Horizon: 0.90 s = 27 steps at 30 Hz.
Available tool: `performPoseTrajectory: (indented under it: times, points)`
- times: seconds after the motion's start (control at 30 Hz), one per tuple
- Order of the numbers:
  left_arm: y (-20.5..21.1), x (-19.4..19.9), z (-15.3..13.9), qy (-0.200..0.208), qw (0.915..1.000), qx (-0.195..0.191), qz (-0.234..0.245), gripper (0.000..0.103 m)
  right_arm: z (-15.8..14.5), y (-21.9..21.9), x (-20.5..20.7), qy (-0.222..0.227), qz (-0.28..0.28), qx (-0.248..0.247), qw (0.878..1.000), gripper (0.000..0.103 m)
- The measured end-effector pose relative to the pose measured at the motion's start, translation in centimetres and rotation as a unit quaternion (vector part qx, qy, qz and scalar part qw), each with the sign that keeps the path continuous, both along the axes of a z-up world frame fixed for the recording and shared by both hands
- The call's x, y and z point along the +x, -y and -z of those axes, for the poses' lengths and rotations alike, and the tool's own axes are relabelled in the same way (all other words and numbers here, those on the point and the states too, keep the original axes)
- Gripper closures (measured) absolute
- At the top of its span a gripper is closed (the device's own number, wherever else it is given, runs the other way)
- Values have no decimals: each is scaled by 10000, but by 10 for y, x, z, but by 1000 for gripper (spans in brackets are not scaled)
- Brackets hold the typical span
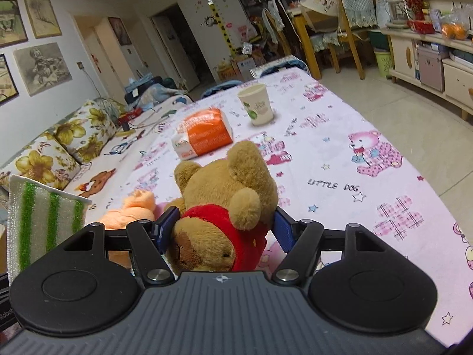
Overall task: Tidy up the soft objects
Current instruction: 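Grasp the green scrub sponge with the left tool while the right grasps the brown teddy bear, then carry sponge and teddy bear into the cardboard box and open both tools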
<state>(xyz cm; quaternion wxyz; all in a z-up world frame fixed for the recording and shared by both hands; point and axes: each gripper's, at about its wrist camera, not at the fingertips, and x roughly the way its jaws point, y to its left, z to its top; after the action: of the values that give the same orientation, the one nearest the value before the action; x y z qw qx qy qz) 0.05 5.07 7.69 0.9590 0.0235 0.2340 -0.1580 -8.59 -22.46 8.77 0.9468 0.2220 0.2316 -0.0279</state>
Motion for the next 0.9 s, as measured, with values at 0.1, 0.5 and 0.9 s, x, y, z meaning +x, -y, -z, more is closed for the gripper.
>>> performPoseTrajectory:
  times: [0.1,0.5,0.9]
  points:
    - [-5,-4,-1,97,9999,-27,-113,83,-4,-3,0,94,-35,24,9999,19]
    - [-40,-15,-17,321,9969,-343,-631,83,-18,-26,0,530,-468,190,9973,19]
    - [-90,-21,-25,435,9801,-782,-1771,83,-22,-83,21,598,-1358,371,9882,19]
